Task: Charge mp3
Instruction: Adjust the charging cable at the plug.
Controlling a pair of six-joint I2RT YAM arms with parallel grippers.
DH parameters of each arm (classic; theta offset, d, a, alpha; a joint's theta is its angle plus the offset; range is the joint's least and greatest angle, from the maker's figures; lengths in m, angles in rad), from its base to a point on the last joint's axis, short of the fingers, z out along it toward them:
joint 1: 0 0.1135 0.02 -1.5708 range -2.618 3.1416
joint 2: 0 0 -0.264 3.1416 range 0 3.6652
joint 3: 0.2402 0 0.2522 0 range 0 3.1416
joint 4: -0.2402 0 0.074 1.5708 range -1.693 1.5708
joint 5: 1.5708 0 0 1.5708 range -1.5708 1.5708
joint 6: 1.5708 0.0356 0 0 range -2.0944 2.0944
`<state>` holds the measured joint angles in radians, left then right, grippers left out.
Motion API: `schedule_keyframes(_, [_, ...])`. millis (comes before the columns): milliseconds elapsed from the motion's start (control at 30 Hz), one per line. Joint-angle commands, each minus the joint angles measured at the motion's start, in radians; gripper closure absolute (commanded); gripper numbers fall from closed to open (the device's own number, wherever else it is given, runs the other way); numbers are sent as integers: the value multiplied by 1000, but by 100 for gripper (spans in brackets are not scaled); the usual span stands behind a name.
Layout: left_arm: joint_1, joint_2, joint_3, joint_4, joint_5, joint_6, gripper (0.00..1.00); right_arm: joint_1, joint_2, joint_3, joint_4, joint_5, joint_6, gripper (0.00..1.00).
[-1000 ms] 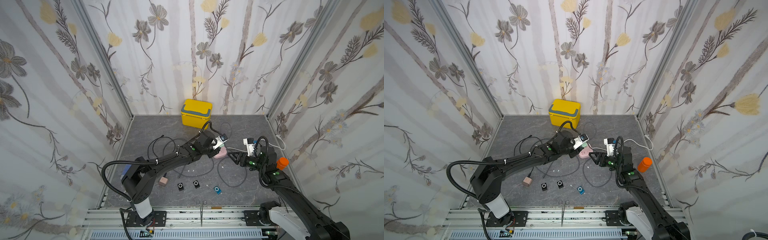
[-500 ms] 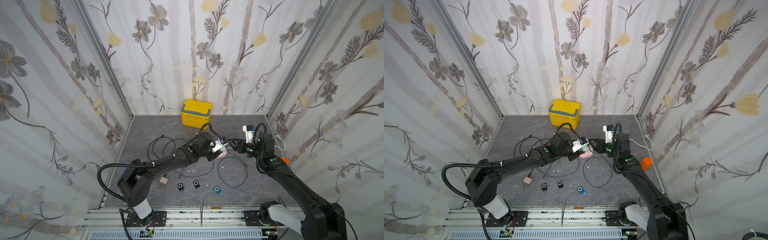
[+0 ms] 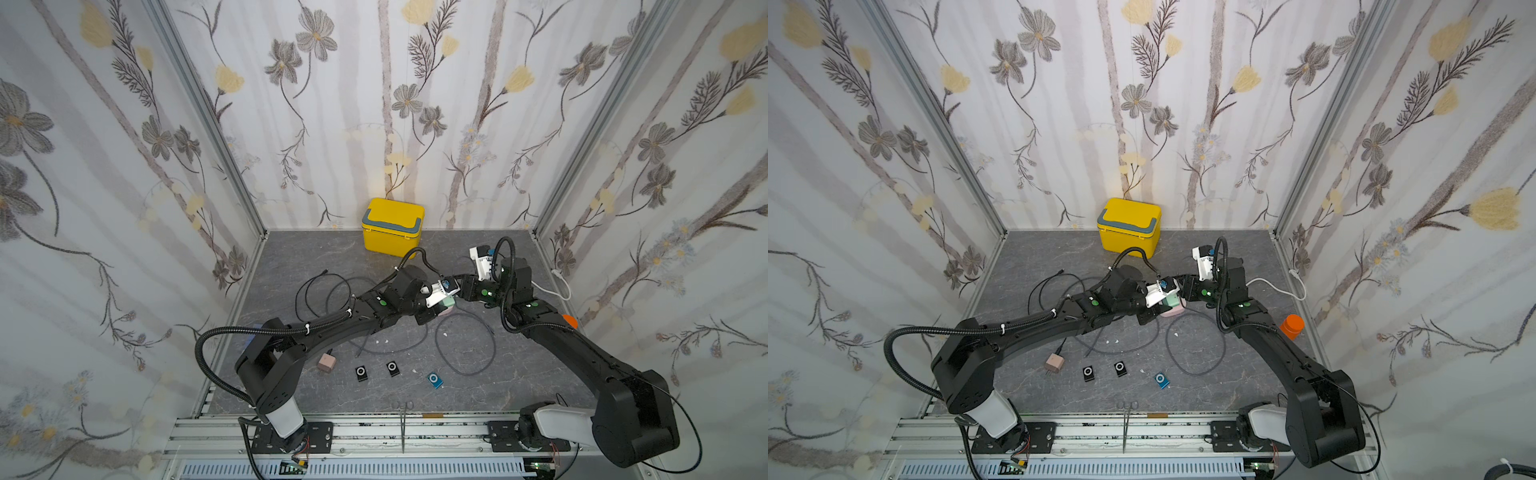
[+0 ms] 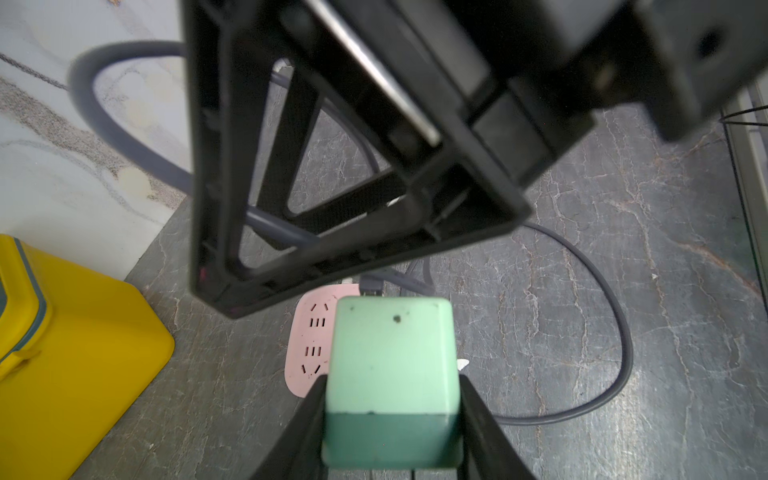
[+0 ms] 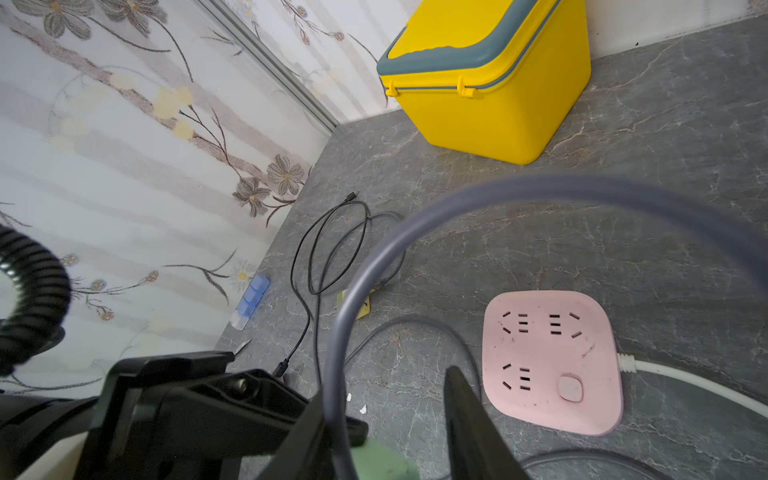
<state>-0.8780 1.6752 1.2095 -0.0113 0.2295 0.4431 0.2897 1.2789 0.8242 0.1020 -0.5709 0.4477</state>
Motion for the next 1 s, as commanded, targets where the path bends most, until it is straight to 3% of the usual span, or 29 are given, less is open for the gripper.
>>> schedule_keyframes(0, [0,8,5,52,-15,-8,88,5,-14,7,13,-23,-14,69])
schedule_keyframes(400, [44,17,-8,103,-47,-57,89,2,-230,-33,-116,79,-85,95])
schedule_keyframes(500, [44,10,-9,106,-28,-44,90,-3,-274,-61,-108,82,-86,97])
schedule_keyframes(533, [43,10,-7,103,-25,-43,90,-3,-285,-89,-110,79,-87,97])
schedule_keyframes(667, [45,2,-17,103,17,-32,90,-4,-298,-111,-94,106,-67,79])
schedule_keyframes(967, [41,-8,-38,86,75,-31,90,-1,-151,-33,-17,3,-43,67])
